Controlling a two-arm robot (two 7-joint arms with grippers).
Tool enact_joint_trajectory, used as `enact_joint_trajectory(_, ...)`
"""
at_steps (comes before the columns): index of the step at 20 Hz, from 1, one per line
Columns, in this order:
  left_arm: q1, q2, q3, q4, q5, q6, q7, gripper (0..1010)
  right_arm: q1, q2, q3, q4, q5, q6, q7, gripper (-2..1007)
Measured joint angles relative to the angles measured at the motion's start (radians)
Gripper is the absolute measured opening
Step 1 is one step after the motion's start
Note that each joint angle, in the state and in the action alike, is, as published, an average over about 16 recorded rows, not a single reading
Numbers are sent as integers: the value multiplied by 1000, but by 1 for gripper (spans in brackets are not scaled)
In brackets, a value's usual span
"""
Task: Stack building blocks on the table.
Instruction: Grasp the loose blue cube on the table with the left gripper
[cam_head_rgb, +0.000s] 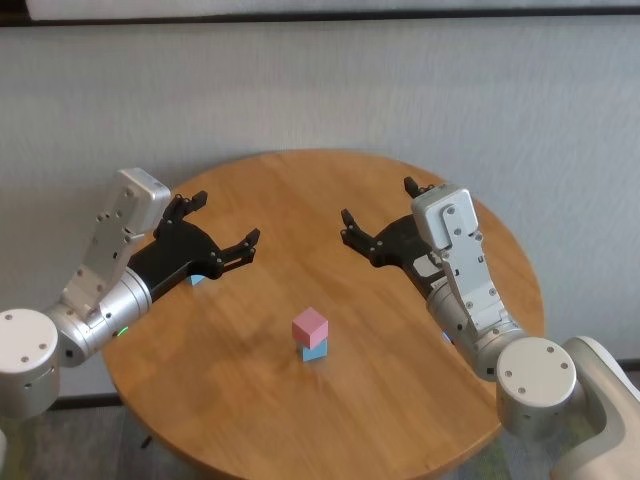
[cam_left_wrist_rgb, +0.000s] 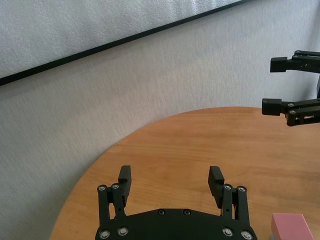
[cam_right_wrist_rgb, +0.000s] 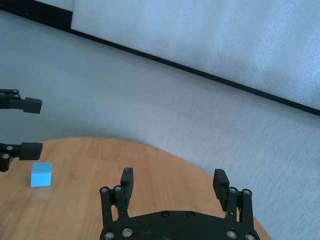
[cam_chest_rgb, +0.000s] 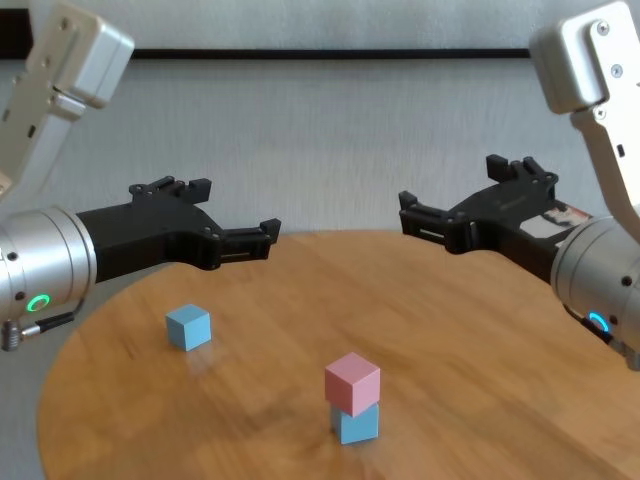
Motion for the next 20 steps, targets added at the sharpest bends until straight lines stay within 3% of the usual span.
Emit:
enact_joint_trajectory(7,0,0,0,0,0,0,0,1000,4,-5,4,12,-19,-18,-7,1005)
enact_joint_trajectory(20,13,0,-11,-7,-5,3,0,1000,4,-4,2,11,-16,-14,-10,1005)
